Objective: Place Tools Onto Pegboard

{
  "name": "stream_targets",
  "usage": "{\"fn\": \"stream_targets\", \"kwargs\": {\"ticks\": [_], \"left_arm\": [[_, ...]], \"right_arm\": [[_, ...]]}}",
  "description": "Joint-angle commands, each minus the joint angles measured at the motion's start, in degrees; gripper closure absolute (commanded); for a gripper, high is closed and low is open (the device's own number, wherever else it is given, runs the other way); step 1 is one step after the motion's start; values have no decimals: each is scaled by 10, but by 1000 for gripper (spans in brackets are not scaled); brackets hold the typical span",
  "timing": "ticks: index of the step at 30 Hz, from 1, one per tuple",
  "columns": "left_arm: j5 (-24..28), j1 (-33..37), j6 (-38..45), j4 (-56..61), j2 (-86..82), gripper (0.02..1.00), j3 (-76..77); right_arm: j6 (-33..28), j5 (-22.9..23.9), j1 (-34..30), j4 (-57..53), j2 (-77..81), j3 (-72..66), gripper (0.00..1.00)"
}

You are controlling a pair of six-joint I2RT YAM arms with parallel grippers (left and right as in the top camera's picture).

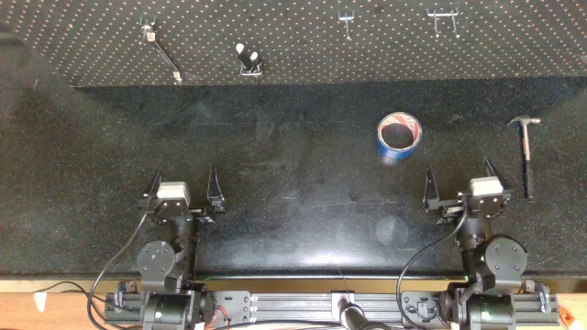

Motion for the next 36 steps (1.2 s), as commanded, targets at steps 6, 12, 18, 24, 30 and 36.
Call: {"fn": "stream_targets", "kwargs": {"ticks": [6, 12, 18, 24, 30, 36], "left_arm": [[8, -2, 11, -5, -4, 23, -1], [8, -2, 11, -5, -4, 25, -1], [8, -2, 11, -5, -4, 23, -1], [8, -2, 11, -5, -4, 23, -1], [8, -2, 11, -5, -4, 23, -1], [8, -2, 11, -5, -4, 23, -1]], "right_arm": [[106, 9, 36, 9, 199, 166, 7], [184, 8, 73, -70, 343, 266, 7], [181, 9, 121, -174, 492, 374, 7], [181, 11, 151, -224, 601, 446, 7], [181, 11, 176, -250, 698, 496, 7], [181, 16, 191, -301, 803, 573, 7]]}}
